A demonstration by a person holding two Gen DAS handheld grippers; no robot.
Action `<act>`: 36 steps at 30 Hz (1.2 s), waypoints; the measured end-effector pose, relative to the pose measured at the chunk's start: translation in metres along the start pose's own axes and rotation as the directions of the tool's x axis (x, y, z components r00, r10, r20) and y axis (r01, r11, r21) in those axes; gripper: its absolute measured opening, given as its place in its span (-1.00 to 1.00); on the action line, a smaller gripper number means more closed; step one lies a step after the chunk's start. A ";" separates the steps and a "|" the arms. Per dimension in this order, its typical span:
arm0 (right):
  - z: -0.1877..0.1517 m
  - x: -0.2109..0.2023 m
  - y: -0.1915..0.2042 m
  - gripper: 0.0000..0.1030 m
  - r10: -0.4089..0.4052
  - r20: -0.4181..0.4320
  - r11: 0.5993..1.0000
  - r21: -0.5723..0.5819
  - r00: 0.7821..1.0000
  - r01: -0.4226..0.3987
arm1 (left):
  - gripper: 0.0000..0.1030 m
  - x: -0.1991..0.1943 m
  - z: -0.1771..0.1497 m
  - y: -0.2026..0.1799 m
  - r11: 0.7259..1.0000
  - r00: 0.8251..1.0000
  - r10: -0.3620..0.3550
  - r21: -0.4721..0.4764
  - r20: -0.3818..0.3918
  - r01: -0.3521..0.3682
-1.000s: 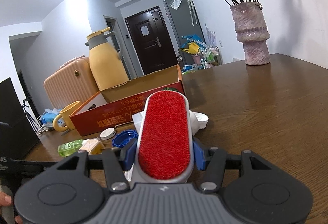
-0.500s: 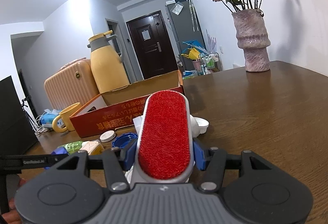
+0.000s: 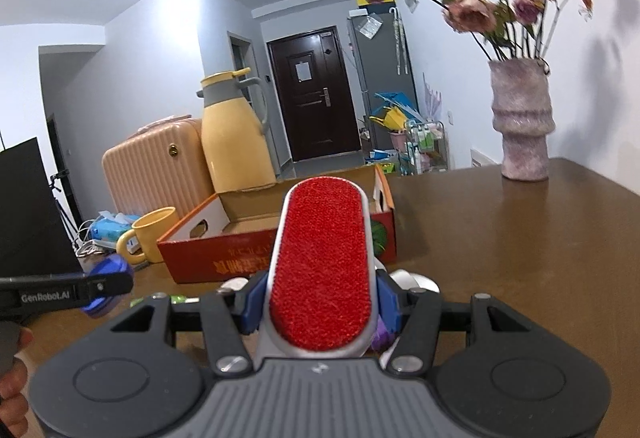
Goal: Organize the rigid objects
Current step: 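Carry the lint brush and blue lid over the cardboard box with both tools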
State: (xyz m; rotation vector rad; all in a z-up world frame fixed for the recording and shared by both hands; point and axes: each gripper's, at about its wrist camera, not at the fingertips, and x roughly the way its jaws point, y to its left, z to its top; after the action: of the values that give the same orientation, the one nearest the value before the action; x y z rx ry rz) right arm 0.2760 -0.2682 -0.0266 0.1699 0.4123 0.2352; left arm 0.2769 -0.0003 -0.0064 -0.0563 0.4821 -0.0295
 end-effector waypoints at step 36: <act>0.098 0.155 0.037 0.07 0.015 -0.051 0.999 0.035 0.999 -0.013 | 0.31 0.102 0.120 0.008 0.989 0.993 0.094 -0.121 0.074 -0.085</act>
State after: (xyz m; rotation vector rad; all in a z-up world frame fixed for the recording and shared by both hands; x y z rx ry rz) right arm 0.4477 -0.2042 0.0116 0.2010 0.4666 0.2468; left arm 0.4231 0.0088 0.0517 -0.1506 0.4061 0.0891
